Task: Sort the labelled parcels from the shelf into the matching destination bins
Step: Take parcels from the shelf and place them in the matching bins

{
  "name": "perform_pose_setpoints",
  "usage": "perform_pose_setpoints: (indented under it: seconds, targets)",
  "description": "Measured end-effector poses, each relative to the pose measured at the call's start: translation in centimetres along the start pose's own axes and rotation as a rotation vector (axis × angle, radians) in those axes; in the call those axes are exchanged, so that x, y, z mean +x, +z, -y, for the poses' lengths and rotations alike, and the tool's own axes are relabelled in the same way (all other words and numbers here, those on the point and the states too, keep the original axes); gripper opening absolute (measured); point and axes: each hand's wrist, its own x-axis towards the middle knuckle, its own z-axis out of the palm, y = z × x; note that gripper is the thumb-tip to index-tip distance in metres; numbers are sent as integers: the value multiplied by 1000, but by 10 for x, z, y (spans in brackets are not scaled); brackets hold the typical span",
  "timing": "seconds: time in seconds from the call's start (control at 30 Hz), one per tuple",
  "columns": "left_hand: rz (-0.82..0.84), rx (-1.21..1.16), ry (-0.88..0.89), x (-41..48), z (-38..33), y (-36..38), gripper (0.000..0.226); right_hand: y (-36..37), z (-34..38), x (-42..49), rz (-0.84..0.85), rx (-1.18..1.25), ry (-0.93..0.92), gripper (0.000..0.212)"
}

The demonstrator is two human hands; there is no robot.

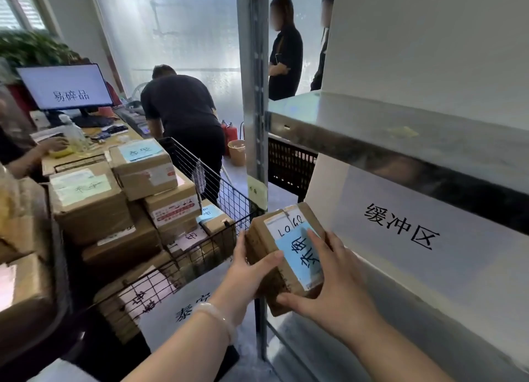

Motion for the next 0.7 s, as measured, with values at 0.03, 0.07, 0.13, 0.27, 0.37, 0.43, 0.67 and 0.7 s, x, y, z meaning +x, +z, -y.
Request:
perform_pose_setpoints:
  seconds: [0.03, 0.07, 0.13, 0.27, 0.37, 0.43, 0.67, 0.7]
  targets:
    - [-20, -22, 15, 0, -2, -4, 115, 0, 3, 1, 14, 23, -17, 120]
    - [-37, -27, 24, -1, -5, -9, 111, -1, 5, 2, 31, 52, -33, 119]
    - [-55, -12, 38, -5, -13, -20, 104, -3, 9, 5, 63, 139, -55, 113]
    - [-49, 63, 51, -13, -37, -43, 92, -7, 17, 11, 117, 490, -26, 99]
    - [21, 105, 52, -21, -59, -60, 93, -8, 25, 17, 149, 696, 13, 97]
    - [60, 102, 41, -25, -71, -69, 92, -5, 27, 25, 240, 851, 97, 107]
    - [-7, 137, 59, -45, -86, -81, 91, 21, 46, 31, 619, 1080, 164, 87]
    - [-49, 143, 78, -49, -86, -83, 94, 24, 49, 32, 605, 1095, 151, 86]
